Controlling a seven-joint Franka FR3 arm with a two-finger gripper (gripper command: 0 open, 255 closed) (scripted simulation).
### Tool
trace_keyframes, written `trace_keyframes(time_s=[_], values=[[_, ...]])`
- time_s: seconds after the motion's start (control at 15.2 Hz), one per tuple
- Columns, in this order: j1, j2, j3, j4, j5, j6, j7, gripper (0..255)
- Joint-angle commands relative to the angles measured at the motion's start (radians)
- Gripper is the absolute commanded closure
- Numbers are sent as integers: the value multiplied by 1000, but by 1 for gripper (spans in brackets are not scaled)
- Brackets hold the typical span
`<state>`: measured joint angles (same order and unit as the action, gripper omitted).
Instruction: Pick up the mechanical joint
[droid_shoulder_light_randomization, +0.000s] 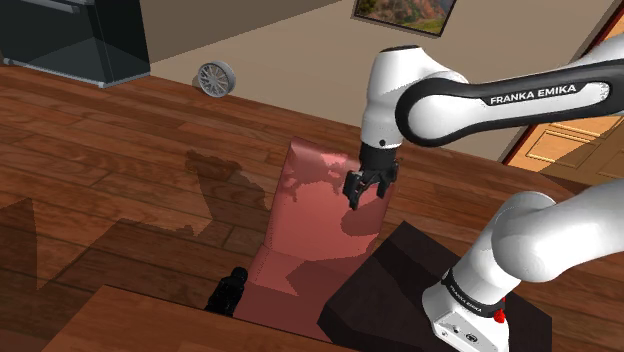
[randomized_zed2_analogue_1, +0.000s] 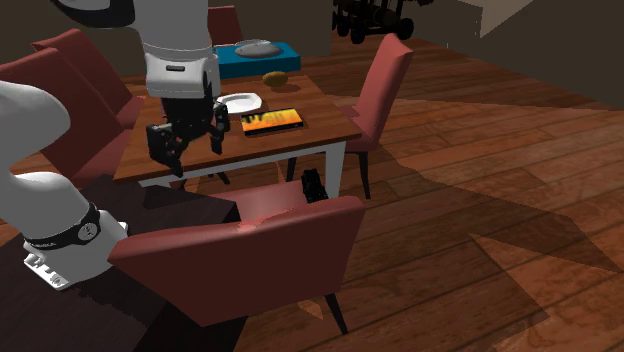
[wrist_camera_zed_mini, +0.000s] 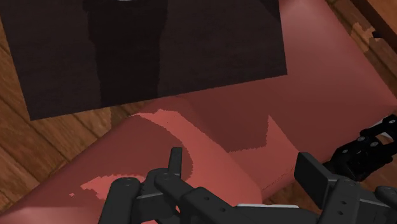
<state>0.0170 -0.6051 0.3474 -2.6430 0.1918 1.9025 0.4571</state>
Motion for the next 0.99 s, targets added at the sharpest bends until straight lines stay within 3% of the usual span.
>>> trace_keyframes(time_s=[0.0,0.26,0.53,0.73,0.92], values=[[1,54,39,-4,29,68,63,0],[-6,194,119,9,61,212,188,0],[-27,360,194,48,50,355,327,0],[-46,499,240,93,-2,456,450,0],[-50,647,261,151,-96,545,594,0]])
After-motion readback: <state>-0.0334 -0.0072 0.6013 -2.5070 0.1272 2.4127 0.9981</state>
